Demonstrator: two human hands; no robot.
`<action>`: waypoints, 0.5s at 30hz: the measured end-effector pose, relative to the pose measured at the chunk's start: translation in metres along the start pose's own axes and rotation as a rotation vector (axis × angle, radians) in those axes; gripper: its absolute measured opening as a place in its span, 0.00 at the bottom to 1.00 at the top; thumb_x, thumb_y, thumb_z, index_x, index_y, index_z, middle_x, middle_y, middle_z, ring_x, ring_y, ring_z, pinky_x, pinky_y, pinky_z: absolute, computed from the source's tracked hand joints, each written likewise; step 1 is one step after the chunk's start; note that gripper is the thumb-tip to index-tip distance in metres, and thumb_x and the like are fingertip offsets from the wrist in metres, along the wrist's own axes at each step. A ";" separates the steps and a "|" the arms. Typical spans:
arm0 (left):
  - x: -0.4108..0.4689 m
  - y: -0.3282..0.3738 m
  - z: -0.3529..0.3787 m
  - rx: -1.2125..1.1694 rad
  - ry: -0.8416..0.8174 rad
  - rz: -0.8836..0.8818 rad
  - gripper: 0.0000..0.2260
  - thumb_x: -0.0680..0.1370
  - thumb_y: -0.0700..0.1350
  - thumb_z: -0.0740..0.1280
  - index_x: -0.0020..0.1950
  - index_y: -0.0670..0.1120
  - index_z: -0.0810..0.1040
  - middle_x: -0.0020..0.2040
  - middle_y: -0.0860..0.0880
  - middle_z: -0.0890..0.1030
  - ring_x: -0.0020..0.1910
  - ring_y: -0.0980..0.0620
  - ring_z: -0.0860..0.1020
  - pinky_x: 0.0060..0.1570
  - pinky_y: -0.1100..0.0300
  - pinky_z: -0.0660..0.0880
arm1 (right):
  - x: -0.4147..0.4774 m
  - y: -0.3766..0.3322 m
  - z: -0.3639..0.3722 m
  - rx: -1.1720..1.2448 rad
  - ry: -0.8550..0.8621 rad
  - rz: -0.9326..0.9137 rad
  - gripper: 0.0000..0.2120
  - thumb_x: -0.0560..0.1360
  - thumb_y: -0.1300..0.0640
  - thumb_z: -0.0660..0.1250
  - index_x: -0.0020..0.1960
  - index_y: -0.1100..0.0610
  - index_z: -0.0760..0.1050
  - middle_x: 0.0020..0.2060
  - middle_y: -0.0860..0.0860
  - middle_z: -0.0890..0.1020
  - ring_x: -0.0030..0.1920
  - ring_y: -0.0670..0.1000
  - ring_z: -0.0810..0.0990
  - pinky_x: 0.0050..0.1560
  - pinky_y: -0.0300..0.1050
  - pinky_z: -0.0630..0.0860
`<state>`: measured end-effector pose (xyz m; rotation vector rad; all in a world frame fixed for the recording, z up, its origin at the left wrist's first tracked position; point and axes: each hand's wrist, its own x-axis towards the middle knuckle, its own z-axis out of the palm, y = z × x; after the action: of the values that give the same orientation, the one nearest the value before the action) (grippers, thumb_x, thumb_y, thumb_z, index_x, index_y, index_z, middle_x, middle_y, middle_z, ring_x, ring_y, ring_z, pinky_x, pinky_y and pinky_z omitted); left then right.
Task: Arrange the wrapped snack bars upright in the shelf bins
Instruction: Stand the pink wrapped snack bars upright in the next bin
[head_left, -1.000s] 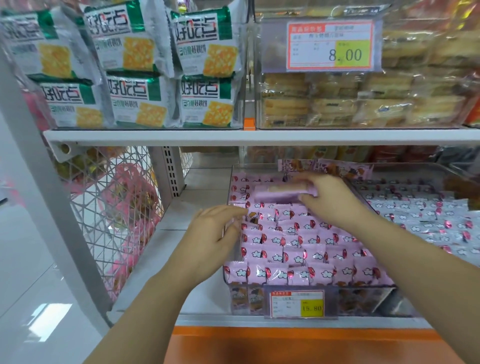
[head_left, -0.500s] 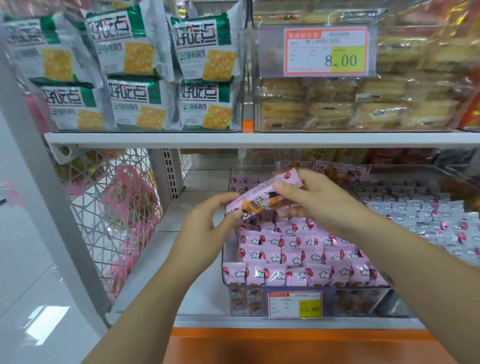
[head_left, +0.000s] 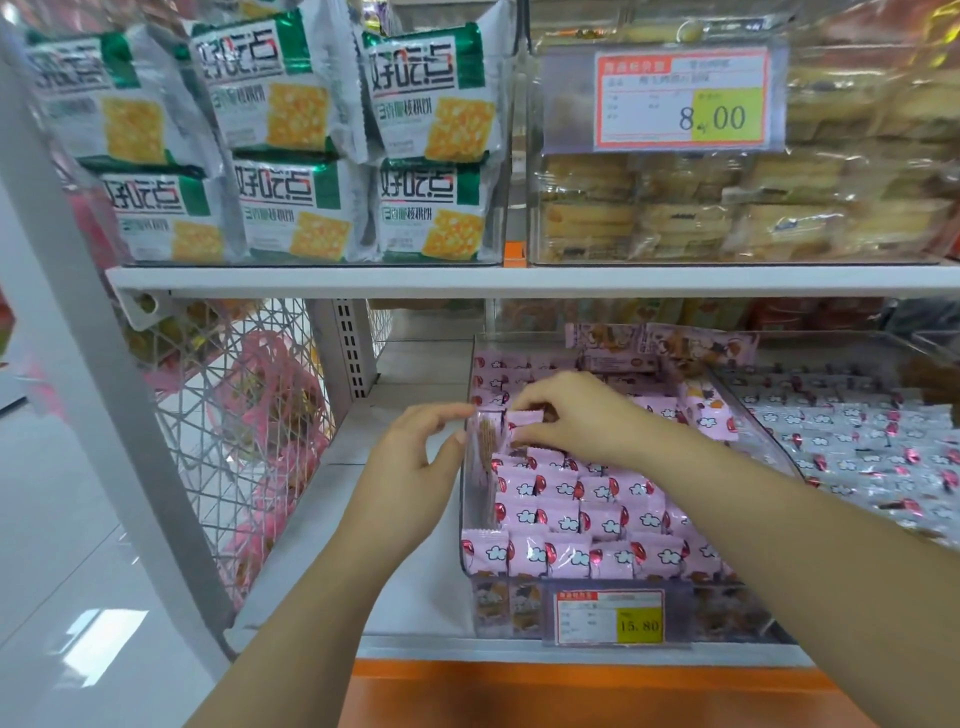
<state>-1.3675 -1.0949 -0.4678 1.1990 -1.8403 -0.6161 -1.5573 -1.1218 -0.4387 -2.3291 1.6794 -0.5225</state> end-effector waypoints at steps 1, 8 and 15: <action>0.000 0.000 0.000 -0.006 -0.007 -0.003 0.10 0.80 0.43 0.62 0.55 0.58 0.75 0.52 0.64 0.73 0.54 0.64 0.71 0.45 0.85 0.61 | 0.001 0.000 0.002 -0.013 -0.026 0.008 0.11 0.76 0.53 0.67 0.57 0.54 0.79 0.46 0.50 0.82 0.37 0.47 0.75 0.39 0.41 0.71; -0.001 0.000 0.001 -0.068 -0.025 -0.016 0.12 0.80 0.42 0.61 0.52 0.60 0.74 0.52 0.63 0.74 0.51 0.69 0.72 0.43 0.84 0.62 | -0.015 0.020 -0.005 -0.058 0.274 0.131 0.16 0.77 0.51 0.63 0.64 0.51 0.75 0.53 0.51 0.82 0.50 0.51 0.79 0.55 0.44 0.73; 0.002 -0.001 0.004 -0.085 -0.017 -0.018 0.11 0.80 0.42 0.60 0.53 0.58 0.75 0.56 0.59 0.76 0.50 0.74 0.70 0.43 0.84 0.63 | -0.035 0.088 -0.038 -0.406 0.534 0.487 0.24 0.74 0.48 0.66 0.68 0.52 0.67 0.66 0.59 0.69 0.67 0.62 0.66 0.62 0.58 0.69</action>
<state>-1.3707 -1.0968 -0.4696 1.1589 -1.8009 -0.7091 -1.6594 -1.1164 -0.4431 -1.9881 2.7213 -0.8055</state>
